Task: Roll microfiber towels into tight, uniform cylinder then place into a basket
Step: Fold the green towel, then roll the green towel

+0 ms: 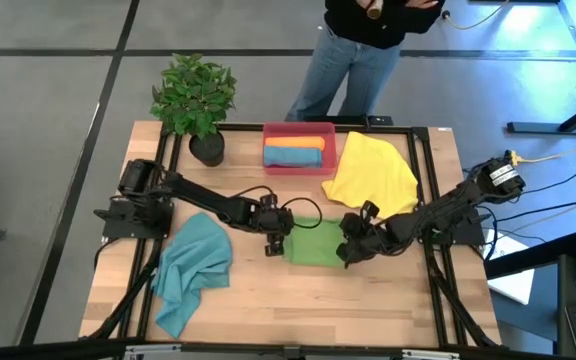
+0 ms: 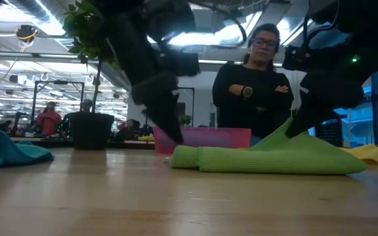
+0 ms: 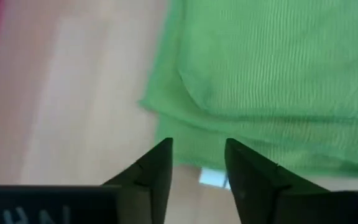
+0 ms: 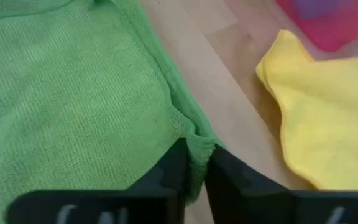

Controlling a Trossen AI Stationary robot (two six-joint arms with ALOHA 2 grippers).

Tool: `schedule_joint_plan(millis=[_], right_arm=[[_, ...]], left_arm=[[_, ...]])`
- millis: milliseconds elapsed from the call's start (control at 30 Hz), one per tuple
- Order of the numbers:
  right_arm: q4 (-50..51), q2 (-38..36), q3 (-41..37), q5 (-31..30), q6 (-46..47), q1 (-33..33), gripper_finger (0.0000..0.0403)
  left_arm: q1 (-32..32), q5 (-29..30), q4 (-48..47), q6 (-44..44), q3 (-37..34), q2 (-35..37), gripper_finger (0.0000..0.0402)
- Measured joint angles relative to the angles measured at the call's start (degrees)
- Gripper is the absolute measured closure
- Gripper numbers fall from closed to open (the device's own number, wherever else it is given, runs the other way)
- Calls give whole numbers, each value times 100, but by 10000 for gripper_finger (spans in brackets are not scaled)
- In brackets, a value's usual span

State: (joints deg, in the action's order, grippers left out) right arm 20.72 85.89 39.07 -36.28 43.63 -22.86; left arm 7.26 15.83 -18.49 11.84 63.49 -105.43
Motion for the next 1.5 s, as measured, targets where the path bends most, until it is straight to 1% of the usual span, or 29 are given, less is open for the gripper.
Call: schedule_joint_plan(millis=[133, 233, 333, 400, 467, 533, 700, 767, 833, 1000, 1067, 1167, 1267, 1333, 1500], right_arm=[[-71, 0, 4, -5, -210, 91, 298], [-93, 0, 17, -71, -360, 139, 246], [108, -82, 170, -202, -536, 148, 196], [289, -220, 329, -300, -657, 124, 172], [417, -365, 486, -338, -814, 46, 157], [435, -514, 573, -292, -1062, -99, 151], [190, -557, 560, 314, -1793, -713, 153], [57, -404, 560, 483, -1865, -1029, 154], [55, -228, 557, 494, -1906, -1340, 154], [-158, 451, 555, 494, -2389, -1973, 155], [-175, 746, 555, 406, -2595, -2119, 155], [-167, 1111, 551, 31, -2753, -2212, 155], [-143, 1358, 564, -260, -2899, -2253, 155], [-130, 1481, 576, -405, -3031, -2268, 155], [-66, 1650, 586, -617, -3307, -2248, 155]], left_arm=[[17, 119, -31, 0, 2, 350, 246], [118, 165, 79, 0, 12, 655, 243], [315, 163, 227, -64, 13, 841, 244], [496, 181, 410, -225, 13, 896, 245], [723, 217, 671, -443, 13, 894, 245], [965, 296, 1015, -668, 13, 815, 244], [1533, 383, 1686, -1337, 17, 299, 246], [1732, 573, 1851, -1587, 15, 30, 244], [1826, 602, 2105, -1818, 17, -263, 239], [1865, 660, 2176, -1854, 33, -777, 215], [1862, 904, 2146, -1905, 88, -918, 204], [1864, 1438, 2142, -2225, 144, -990, 191], [1826, 1728, 2098, -2461, 152, -1021, 185], [1816, 1781, 1946, -2649, 150, -1035, 184], [1759, 1807, 1969, -3230, 157, -1166, 188]])
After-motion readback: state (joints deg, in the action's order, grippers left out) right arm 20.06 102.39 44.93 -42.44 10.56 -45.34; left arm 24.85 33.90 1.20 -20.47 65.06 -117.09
